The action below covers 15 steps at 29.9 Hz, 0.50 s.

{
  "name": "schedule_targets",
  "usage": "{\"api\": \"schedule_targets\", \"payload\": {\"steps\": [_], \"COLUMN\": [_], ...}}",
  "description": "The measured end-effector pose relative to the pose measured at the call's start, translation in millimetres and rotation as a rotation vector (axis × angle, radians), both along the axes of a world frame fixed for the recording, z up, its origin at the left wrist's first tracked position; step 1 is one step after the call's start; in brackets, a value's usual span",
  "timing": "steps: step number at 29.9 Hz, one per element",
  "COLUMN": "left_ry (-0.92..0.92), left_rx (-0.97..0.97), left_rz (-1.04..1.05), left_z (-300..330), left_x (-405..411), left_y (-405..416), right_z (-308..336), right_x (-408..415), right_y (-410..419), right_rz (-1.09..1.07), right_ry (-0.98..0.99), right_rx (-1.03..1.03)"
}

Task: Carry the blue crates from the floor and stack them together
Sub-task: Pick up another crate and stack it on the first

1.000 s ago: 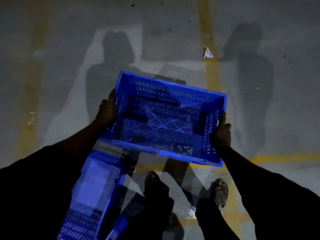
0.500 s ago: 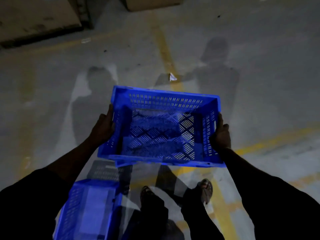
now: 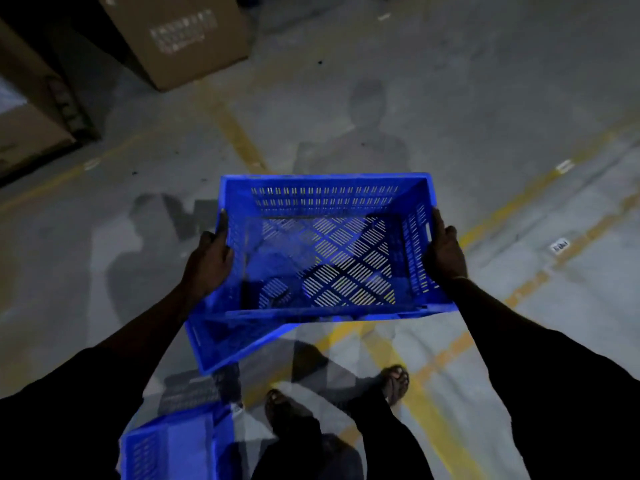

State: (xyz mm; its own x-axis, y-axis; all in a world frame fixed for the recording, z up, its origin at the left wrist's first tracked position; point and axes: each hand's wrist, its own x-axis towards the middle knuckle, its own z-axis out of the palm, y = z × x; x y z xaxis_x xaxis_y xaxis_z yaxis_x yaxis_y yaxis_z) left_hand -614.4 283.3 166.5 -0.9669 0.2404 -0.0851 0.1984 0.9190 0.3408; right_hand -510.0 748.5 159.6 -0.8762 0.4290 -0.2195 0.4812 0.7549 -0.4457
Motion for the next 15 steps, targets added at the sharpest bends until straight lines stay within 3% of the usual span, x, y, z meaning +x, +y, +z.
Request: {"api": "schedule_targets", "payload": {"steps": [15], "left_ry": [-0.058], "left_rx": [0.05], "left_rz": [-0.28], "left_z": [86], "left_x": [-25], "left_y": [300], "right_z": [80], "right_x": [121], "right_y": [229], "right_rz": [-0.357], "right_ry": [0.087], "right_rx": [0.029]}}
